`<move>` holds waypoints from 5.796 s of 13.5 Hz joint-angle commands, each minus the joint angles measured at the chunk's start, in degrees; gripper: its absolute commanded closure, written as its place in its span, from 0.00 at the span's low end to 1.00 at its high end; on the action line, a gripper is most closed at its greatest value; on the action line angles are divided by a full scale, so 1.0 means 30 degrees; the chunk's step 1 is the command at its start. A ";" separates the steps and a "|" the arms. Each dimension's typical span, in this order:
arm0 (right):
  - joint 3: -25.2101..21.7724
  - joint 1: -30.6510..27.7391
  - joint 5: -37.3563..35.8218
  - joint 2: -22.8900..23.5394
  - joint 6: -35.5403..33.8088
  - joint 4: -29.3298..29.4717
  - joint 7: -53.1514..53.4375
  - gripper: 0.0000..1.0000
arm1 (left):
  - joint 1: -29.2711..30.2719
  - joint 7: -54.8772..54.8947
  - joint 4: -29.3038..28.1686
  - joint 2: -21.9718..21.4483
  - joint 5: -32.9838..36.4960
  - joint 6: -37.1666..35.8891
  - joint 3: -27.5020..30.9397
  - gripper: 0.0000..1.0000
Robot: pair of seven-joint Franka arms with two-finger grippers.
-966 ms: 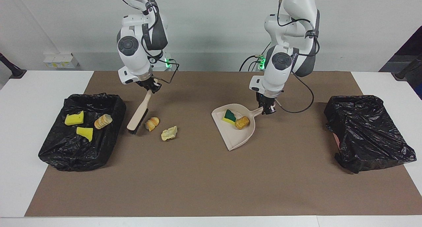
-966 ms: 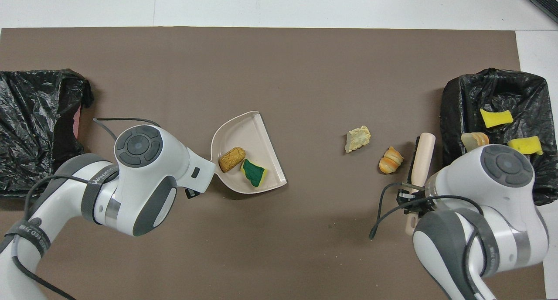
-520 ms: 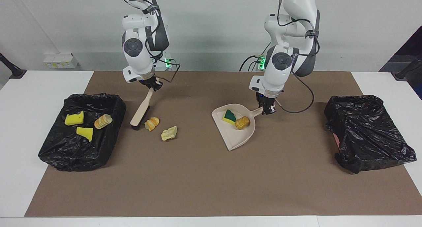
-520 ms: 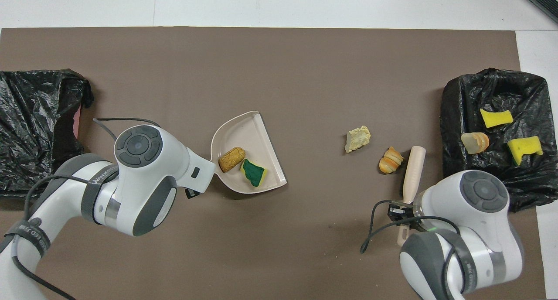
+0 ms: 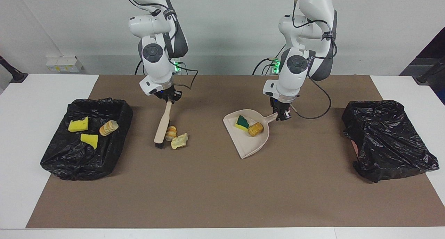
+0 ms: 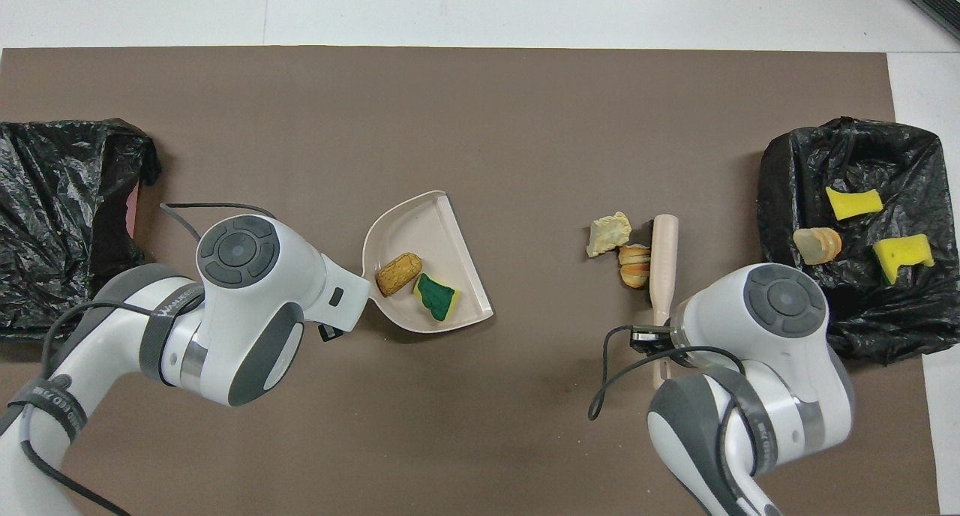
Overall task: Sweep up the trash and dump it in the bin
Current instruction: 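Sweep the remaining bread into the dustpan with the right gripper's brush, then carry the loaded dustpan to the trash bag with the left gripper, then tip the dustpan over the trash bag with the left gripper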
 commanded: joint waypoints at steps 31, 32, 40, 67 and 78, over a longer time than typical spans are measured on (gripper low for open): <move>0.1309 0.2340 -0.0346 0.6422 -0.1681 0.8462 -0.7278 1.00 | -0.0166 -0.0553 -0.0559 -0.0444 0.0270 0.0603 0.0172 1.00; 0.1309 0.2925 0.0533 0.6102 -0.1655 0.8172 -0.7394 1.00 | -0.0166 -0.0553 -0.0559 -0.0444 0.0270 0.0603 0.0172 1.00; 0.2043 0.2497 0.2916 0.4812 -0.3204 0.8373 -0.9089 1.00 | -0.0137 -0.0583 -0.0588 -0.0473 0.0270 0.0632 0.0172 1.00; 0.2100 1.0840 0.2299 0.2612 0.0479 0.3515 0.9271 1.00 | 1.1164 0.1019 0.7081 -0.0857 -0.1723 -0.7181 0.0348 1.00; 0.2100 1.0082 0.2300 0.3490 0.1833 0.3275 0.8426 0.26 | 1.6885 0.9787 1.1860 0.2393 0.5826 -0.7633 0.0436 1.00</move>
